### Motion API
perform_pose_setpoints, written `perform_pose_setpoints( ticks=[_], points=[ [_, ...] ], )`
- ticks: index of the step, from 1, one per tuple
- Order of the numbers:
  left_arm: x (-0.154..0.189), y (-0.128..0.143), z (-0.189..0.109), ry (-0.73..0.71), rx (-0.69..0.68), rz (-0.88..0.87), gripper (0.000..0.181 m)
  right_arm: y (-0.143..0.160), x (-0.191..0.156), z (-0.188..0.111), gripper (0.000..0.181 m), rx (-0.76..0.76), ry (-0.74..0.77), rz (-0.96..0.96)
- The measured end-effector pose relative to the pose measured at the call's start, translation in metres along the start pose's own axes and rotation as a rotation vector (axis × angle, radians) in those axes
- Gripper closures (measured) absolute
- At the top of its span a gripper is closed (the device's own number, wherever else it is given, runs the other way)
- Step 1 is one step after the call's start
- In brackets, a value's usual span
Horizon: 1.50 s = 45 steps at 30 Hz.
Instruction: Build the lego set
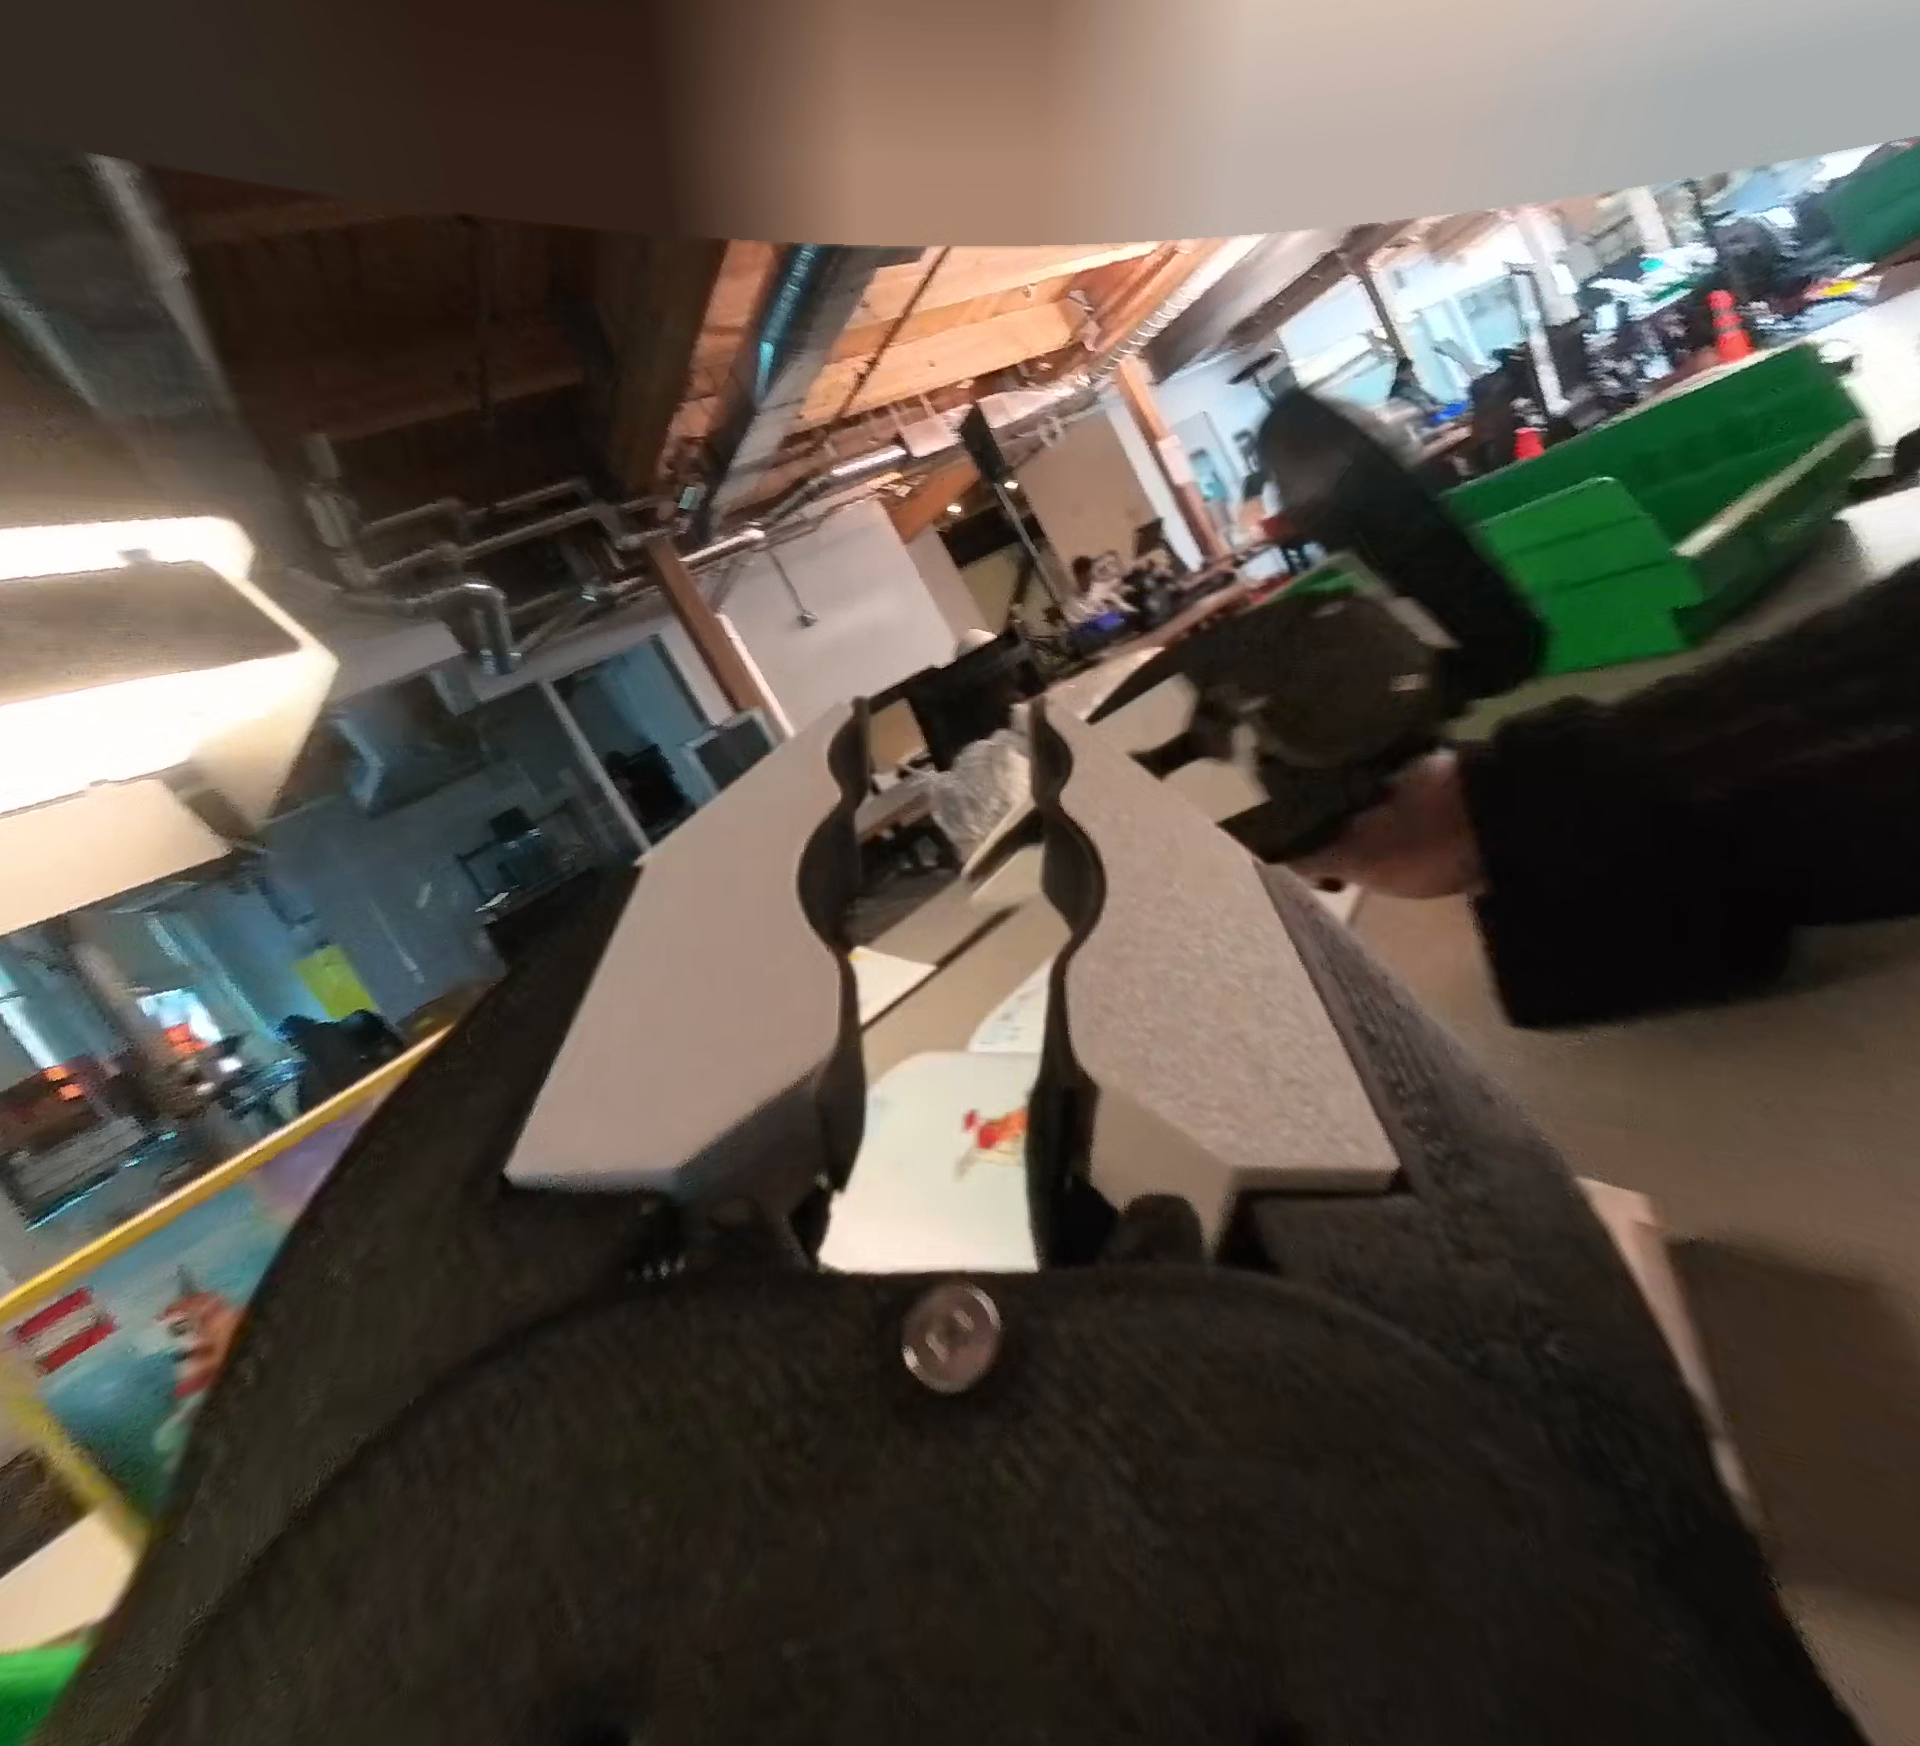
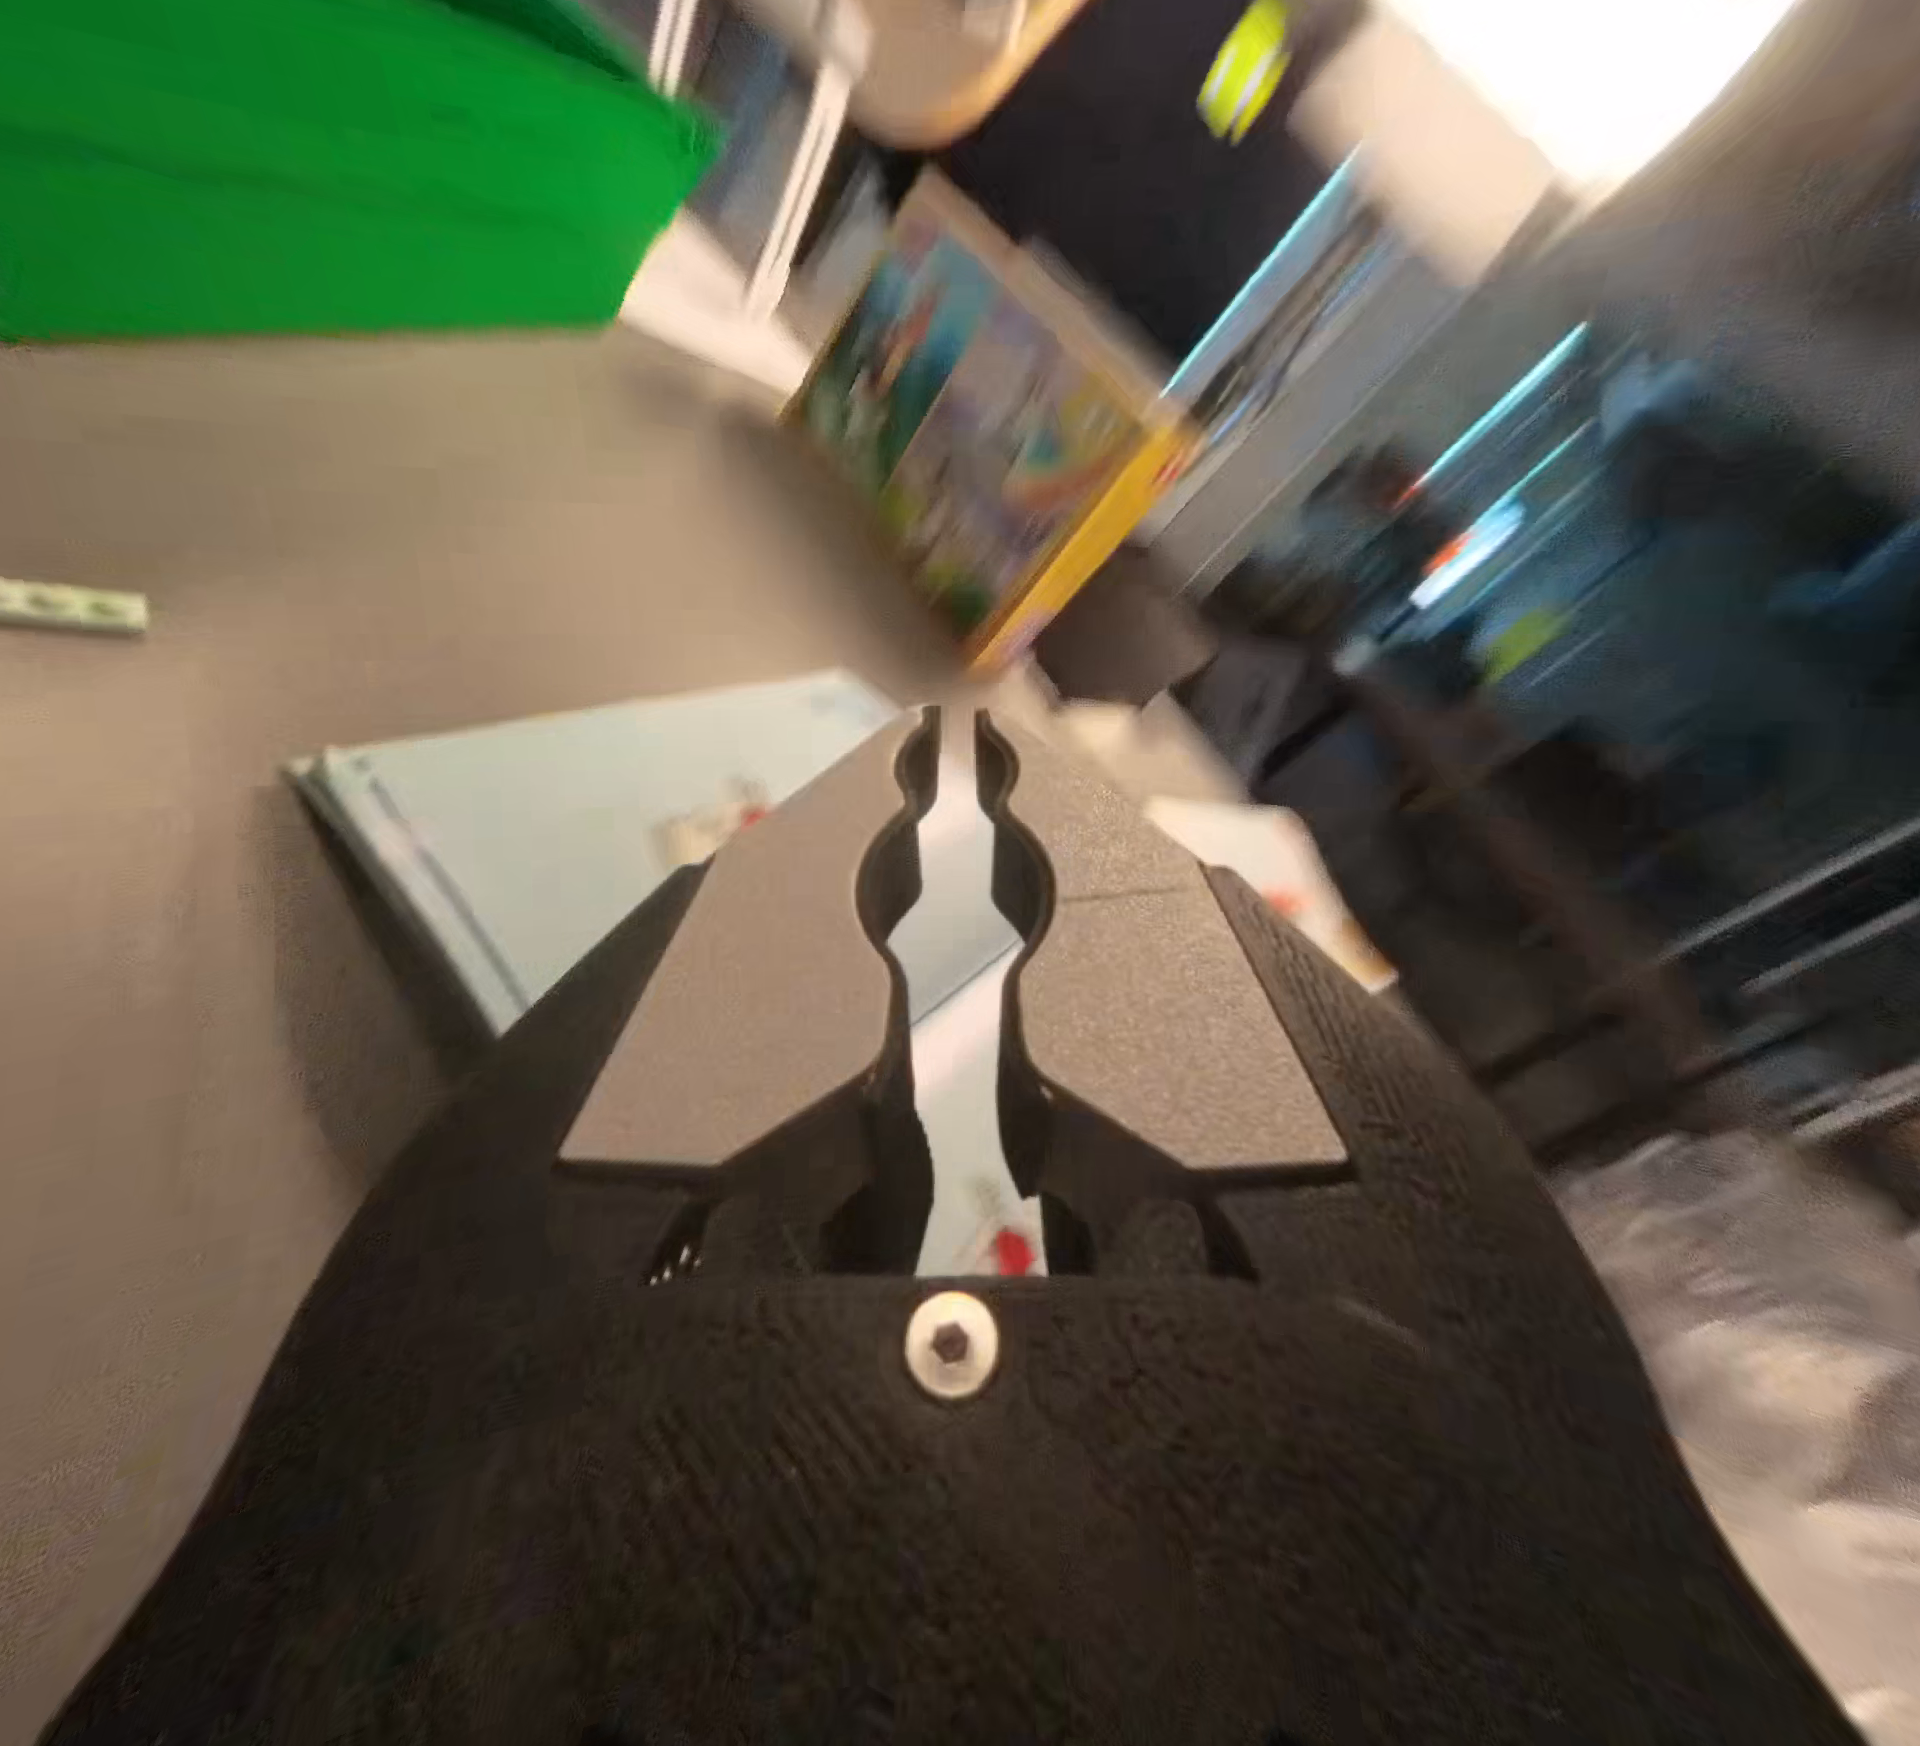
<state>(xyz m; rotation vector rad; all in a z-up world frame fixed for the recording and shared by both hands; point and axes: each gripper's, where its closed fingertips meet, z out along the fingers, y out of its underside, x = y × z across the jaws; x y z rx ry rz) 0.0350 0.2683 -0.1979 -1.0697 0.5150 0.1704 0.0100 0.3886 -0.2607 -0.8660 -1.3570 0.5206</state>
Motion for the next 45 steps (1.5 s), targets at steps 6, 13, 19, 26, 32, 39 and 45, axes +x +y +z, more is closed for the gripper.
perform_pose_setpoints(
  ticks=[6, 13, 19, 26, 32, 39, 45],
  points=[
    [-0.034, 0.004, -0.005, -0.100, -0.007, -0.029, 0.152, -0.022, -0.015, -0.027, 0.176, 0.111, 0.032, -0.080],
    [-0.049, 0.001, -0.009, -0.143, 0.001, 0.006, 0.152, -0.023, -0.019, -0.051, 0.178, 0.114, 0.020, 0.050],
    [-0.057, 0.001, -0.012, -0.158, 0.008, -0.043, 0.152, -0.022, -0.008, -0.061, 0.178, 0.138, 0.047, 0.191],
    [-0.036, 0.012, -0.007, -0.059, -0.010, -0.146, 0.152, -0.018, -0.001, -0.063, 0.178, 0.145, 0.062, 0.237],
    [-0.030, 0.021, -0.004, -0.031, -0.050, -0.157, 0.152, -0.015, -0.002, -0.062, 0.177, 0.131, 0.056, 0.231],
    [-0.024, 0.026, -0.002, -0.008, -0.077, -0.133, 0.153, -0.014, -0.007, -0.059, 0.177, 0.118, 0.039, 0.206],
    [-0.021, 0.030, -0.001, 0.009, -0.091, -0.133, 0.154, -0.013, 0.000, -0.061, 0.174, 0.108, 0.084, 0.200]
  ],
)
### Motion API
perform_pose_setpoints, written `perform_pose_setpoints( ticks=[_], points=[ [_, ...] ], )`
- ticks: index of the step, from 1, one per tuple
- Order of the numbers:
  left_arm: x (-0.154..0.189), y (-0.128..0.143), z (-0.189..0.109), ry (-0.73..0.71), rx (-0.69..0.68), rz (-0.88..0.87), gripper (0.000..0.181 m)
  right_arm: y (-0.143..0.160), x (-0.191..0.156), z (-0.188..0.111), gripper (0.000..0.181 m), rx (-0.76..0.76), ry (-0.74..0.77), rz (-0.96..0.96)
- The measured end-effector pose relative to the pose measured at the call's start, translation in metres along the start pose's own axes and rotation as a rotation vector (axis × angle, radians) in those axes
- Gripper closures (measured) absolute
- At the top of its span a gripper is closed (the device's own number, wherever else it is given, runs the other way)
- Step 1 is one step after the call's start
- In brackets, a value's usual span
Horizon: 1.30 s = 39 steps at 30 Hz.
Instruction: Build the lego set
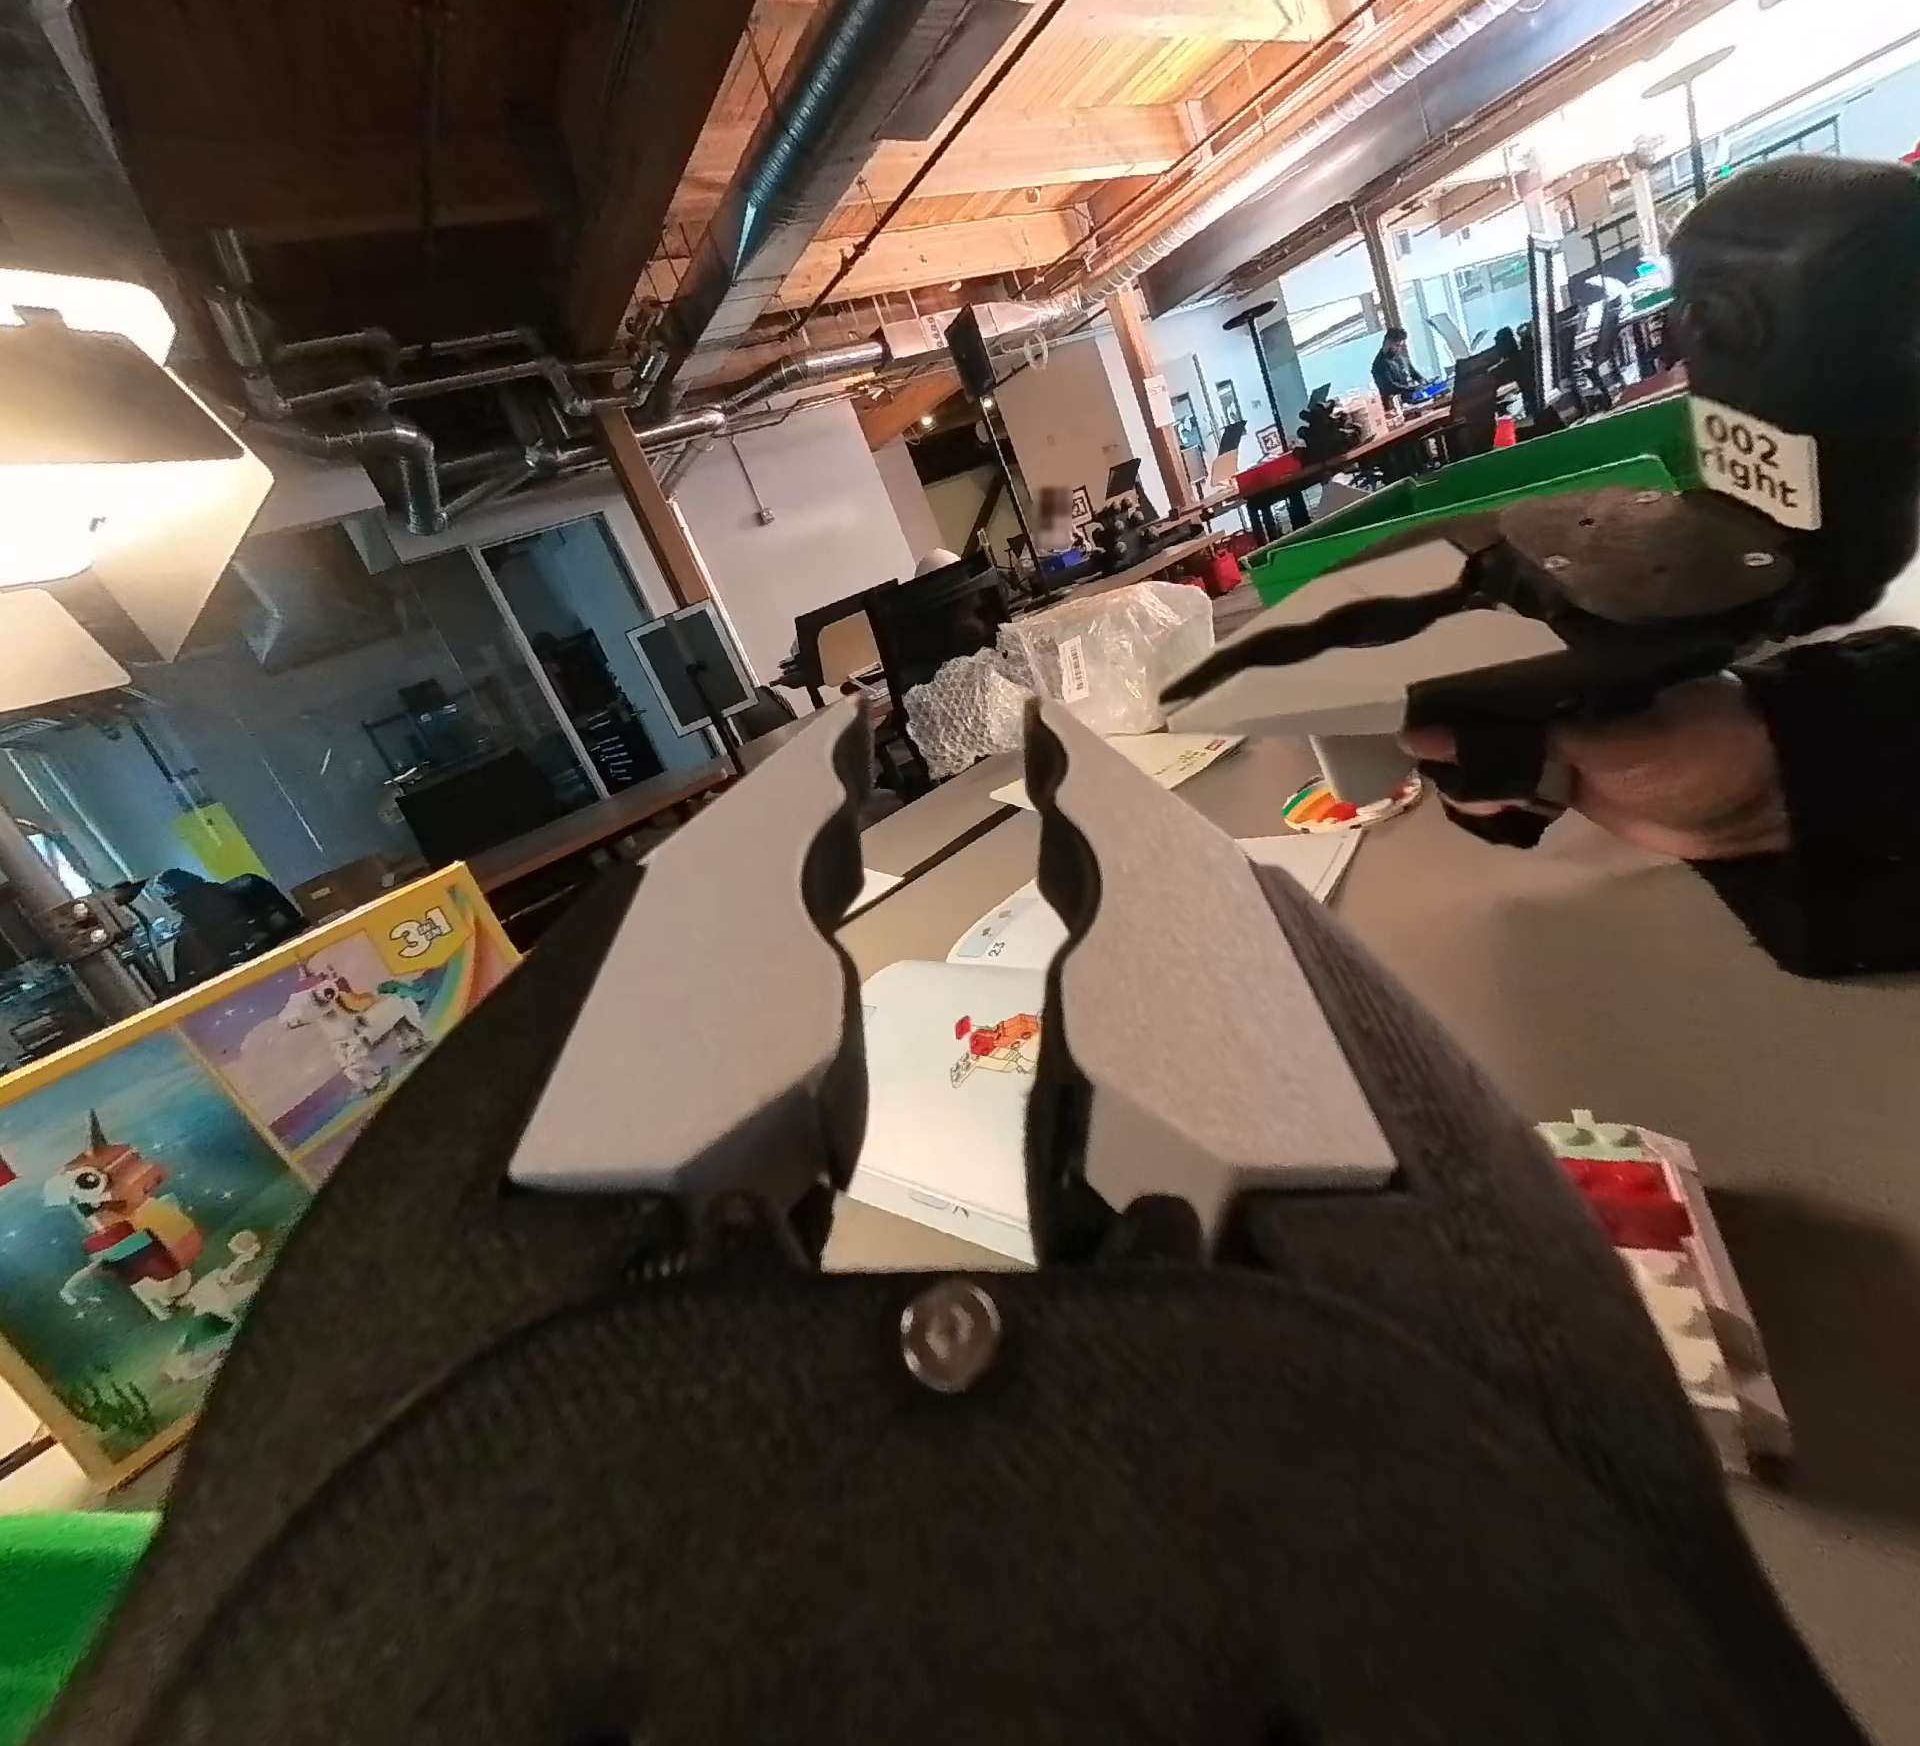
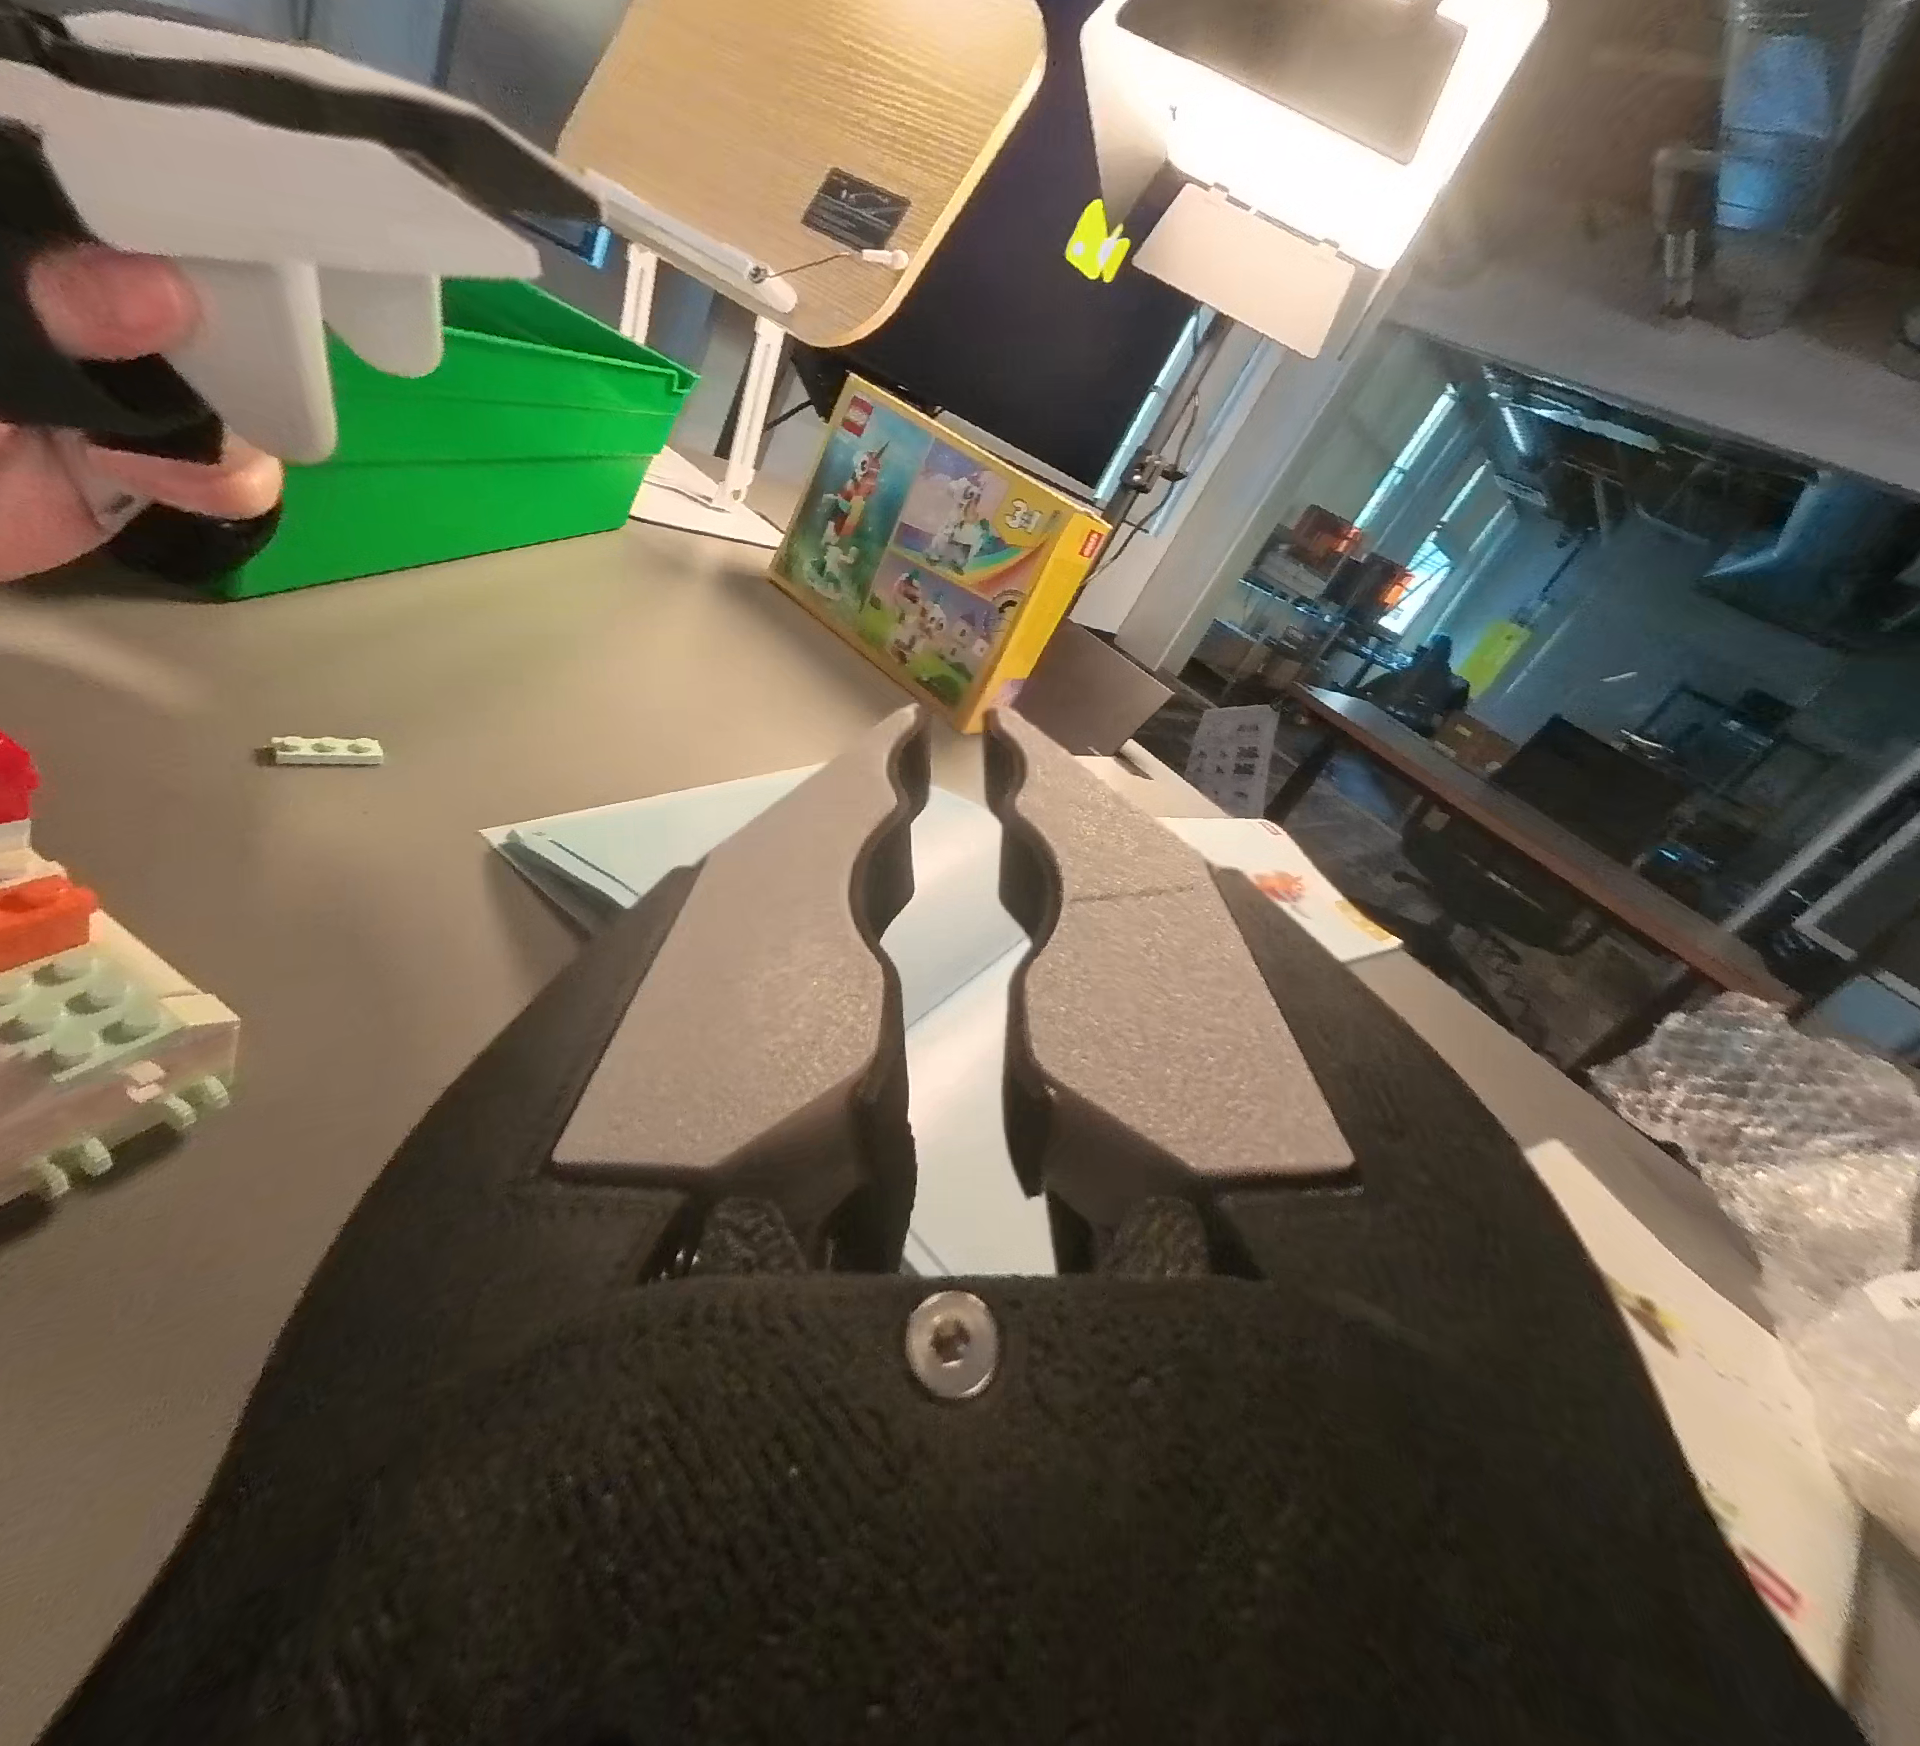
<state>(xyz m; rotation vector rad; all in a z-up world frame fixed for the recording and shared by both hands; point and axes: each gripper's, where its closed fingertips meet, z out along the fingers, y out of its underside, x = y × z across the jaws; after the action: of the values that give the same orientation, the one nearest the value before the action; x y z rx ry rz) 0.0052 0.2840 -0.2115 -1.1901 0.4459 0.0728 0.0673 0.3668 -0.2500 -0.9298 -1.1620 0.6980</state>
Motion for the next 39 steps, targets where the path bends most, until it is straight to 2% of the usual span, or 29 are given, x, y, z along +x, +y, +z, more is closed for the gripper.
perform_pose_setpoints(
  ticks=[7, 34, 39],
  points=[
    [0.002, 0.002, 0.001, 0.010, -0.009, 0.004, 0.155, 0.002, 0.004, 0.000, 0.173, 0.000, 0.003, 0.046],
    [0.007, 0.006, 0.002, 0.034, -0.027, 0.018, 0.156, 0.004, -0.006, 0.002, 0.174, -0.012, -0.042, 0.007],
    [0.016, 0.008, 0.003, 0.083, -0.032, 0.009, 0.160, 0.011, -0.003, 0.009, 0.174, -0.029, -0.044, -0.005]
  ],
)
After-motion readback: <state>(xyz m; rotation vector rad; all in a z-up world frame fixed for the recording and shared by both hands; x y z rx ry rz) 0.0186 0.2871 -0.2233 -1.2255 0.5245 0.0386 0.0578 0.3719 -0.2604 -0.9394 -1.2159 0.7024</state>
